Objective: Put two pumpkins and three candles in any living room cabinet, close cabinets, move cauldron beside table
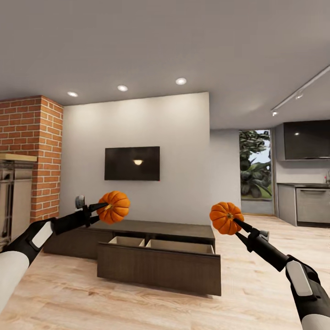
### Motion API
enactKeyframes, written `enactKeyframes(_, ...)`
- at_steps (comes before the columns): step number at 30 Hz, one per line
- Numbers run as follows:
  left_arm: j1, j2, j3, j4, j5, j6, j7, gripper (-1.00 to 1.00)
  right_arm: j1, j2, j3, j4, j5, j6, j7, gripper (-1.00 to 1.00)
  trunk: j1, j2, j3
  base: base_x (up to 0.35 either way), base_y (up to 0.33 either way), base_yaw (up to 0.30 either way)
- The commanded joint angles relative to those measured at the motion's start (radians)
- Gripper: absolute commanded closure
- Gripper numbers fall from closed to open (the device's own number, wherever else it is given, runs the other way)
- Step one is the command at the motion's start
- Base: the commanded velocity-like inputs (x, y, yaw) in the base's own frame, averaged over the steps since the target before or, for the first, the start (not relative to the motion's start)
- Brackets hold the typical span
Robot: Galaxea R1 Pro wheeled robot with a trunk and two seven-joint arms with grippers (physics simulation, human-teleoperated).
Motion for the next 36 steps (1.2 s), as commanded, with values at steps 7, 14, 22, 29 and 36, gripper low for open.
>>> enactKeyframes(7,-0.001,0.0,-0.007,0.001,0.009,0.005,-0.001,1.0,-0.001,0.0,-0.025,0.001,0.001,0.006,0.0,1.0,-0.027,0.048,0.013,0.0,0.0,-0.006)
enactKeyframes(14,-0.001,-0.001,-0.01,0.001,0.009,0.005,-0.001,1.0,-0.001,-0.001,-0.037,0.001,0.002,0.009,-0.001,1.0,-0.054,0.097,0.024,0.0,0.0,0.0)
enactKeyframes(22,-0.001,-0.001,-0.01,0.001,0.008,0.005,-0.001,1.0,-0.001,0.0,-0.039,0.002,0.0,0.012,-0.034,1.0,-0.085,0.153,0.037,0.0,0.0,0.0)
enactKeyframes(29,-0.001,-0.001,-0.011,0.001,0.008,0.005,0.0,1.0,-0.001,0.0,-0.04,0.002,0.0,0.013,-0.038,1.0,-0.111,0.202,0.048,0.0,0.0,0.0)
enactKeyframes(36,-0.001,-0.002,-0.012,0.001,0.008,0.005,0.001,1.0,-0.001,-0.002,-0.039,0.032,0.0,0.012,-0.038,1.0,-0.138,0.251,0.059,0.0,0.0,0.0)
